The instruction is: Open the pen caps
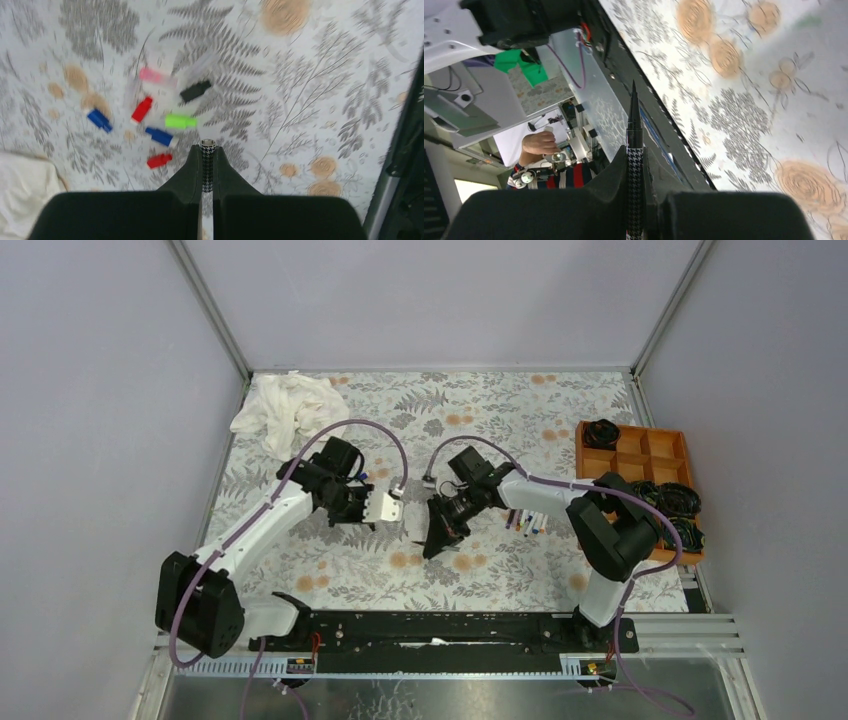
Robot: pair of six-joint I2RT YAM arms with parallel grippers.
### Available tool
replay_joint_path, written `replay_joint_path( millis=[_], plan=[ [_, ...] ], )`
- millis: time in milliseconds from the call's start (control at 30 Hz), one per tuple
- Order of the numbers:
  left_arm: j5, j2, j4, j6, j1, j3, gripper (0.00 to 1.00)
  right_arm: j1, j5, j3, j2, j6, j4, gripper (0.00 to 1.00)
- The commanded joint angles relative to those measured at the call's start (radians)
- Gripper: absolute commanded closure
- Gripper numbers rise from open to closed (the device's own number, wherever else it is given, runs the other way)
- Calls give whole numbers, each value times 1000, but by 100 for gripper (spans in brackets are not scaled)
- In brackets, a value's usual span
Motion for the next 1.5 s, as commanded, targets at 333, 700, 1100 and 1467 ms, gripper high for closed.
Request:
replay_joint_path(
  millis=[333, 700, 1100, 1467],
  plan=[
    [-22, 209, 446, -306, 152, -20, 100, -221, 697, -97, -318, 65, -140, 100],
    [-35, 434, 532, -476, 190, 39, 98, -350, 1185, -206, -404, 135, -94, 100],
    [-17, 406, 434, -494, 190, 87, 52, -366, 1298, -168, -246, 130, -41, 100],
    [52, 294, 301, -531, 194, 194, 2, -376, 1289, -167, -202, 133, -13, 85]
  ],
)
